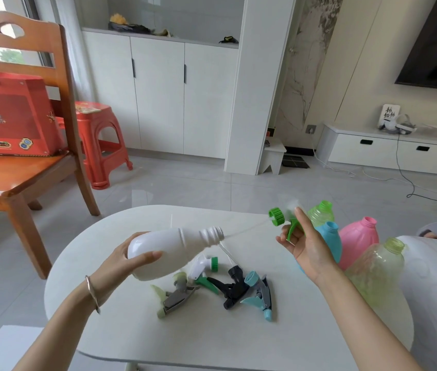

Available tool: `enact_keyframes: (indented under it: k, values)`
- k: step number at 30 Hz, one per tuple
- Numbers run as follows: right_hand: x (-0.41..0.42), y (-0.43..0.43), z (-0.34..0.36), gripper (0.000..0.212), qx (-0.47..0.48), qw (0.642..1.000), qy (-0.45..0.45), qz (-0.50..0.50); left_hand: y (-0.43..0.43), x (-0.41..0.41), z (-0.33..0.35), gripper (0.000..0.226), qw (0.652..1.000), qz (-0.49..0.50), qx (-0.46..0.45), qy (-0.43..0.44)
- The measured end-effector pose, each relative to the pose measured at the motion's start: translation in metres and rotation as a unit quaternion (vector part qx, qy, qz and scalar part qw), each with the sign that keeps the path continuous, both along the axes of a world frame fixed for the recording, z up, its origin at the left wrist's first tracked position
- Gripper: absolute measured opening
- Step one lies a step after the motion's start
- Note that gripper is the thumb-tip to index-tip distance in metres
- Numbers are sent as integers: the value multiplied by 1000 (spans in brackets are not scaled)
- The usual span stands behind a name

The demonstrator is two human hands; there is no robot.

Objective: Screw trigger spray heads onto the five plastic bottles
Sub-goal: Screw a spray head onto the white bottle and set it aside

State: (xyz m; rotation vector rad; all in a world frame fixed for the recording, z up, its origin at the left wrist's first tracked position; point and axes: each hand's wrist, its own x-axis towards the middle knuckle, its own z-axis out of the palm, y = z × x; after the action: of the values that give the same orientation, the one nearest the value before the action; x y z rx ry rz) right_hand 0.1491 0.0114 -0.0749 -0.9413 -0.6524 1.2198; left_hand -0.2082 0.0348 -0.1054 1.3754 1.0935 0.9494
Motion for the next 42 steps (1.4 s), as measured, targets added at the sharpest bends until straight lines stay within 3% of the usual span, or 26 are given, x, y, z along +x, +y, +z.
enact_keyframes:
  k: [6, 10, 15, 23, 26, 30, 32, 34, 39, 42]
  values:
    - [-40, -11, -6, 45, 5, 991, -87, 99, -14, 33, 0, 79, 999, -20, -33, -30]
    - [-58, -14, -5, 21, 30, 992, -76, 93, -17, 46, 0, 69, 991, -45, -88, -85]
    - [-60, -15, -4, 27, 51, 993, -80, 77, -15, 51, -1, 48, 981, -53, -131, -130]
    - [-58, -13, -2, 32, 74, 989, -78, 98, -12, 53, -6, 55, 970, -99, -159, -154]
    - [-59, -12, -1, 32, 70, 990, -67, 104, -17, 55, -3, 51, 972, -116, -127, -163]
    - [-60, -12, -5, 33, 53, 995, -51, 70, -19, 55, -7, 64, 977, -155, -62, -133]
    - [-59, -12, -7, 31, 51, 996, -46, 64, -20, 54, -8, 51, 969, -169, -111, -141]
    - [-59, -12, -7, 31, 48, 996, -49, 59, -20, 54, -8, 59, 965, -155, -170, -127]
    - [-59, -11, -12, 20, 35, 999, -16, 38, -16, 53, -10, 81, 983, -125, -68, -113]
    - [-62, -11, -13, 25, 34, 998, -22, 51, -21, 55, -7, 69, 966, -150, -155, -142]
